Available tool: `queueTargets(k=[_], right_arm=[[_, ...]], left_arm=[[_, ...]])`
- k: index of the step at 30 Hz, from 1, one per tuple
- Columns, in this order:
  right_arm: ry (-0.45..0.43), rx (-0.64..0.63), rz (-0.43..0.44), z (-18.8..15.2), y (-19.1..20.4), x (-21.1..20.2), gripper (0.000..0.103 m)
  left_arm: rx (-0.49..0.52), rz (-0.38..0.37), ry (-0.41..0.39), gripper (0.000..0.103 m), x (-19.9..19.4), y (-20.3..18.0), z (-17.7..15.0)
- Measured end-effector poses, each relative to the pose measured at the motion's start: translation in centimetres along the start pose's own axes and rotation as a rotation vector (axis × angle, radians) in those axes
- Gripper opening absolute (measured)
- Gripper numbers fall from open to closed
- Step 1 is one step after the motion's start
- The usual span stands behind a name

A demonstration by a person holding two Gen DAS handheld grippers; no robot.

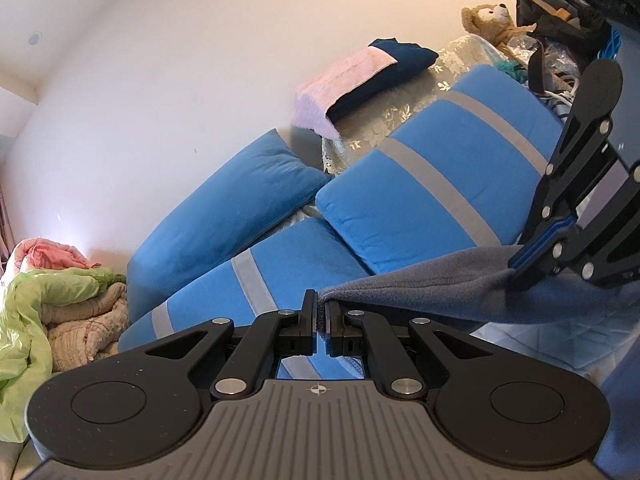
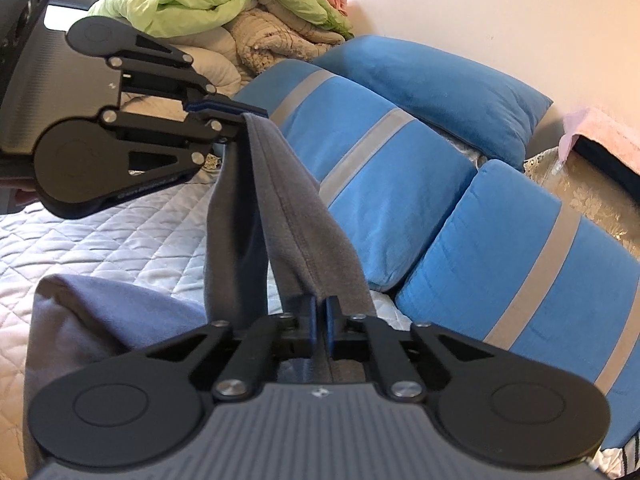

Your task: Fold clothes

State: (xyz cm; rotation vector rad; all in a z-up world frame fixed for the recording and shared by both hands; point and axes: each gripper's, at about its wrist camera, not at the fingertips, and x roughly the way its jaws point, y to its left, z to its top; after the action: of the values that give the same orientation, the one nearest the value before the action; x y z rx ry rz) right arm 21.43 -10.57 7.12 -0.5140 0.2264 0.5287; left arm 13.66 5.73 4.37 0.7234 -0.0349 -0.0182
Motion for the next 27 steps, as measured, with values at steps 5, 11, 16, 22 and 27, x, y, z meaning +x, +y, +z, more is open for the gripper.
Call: queueTargets(k=[5,11,16,22,27], right_arm=[[-0.021,-0.088,-0.045,0.1,0.6,-1.6,0.004],[-0.012,-0.286,-0.117,-1.0,2.2,-2.2,0.004],[0.008,-0.387,-0.108,-2.1,3.5,-1.7,0.004],[0.006,-0.429,-0.081,-2.3,3.7,-1.8,0.004],[0.002,-0.521,-0.051,-3.4,4.4,-2.5,0.004]], left_arm=[[0.025,-0.015,0.044,0.004,0.4,-0.3,-0.2],[0.138,-0.141,0.159,0.004,1.3,-1.6,-1.1],[0.210,-0.328,0.198,0.039,1.3,-2.0,-1.5],[0.108,-0.561,0.167,0.059,0.4,-0.8,-0.5],[-0.034,-0.707,0.145,0.059,0.7,-0.6,0.2]])
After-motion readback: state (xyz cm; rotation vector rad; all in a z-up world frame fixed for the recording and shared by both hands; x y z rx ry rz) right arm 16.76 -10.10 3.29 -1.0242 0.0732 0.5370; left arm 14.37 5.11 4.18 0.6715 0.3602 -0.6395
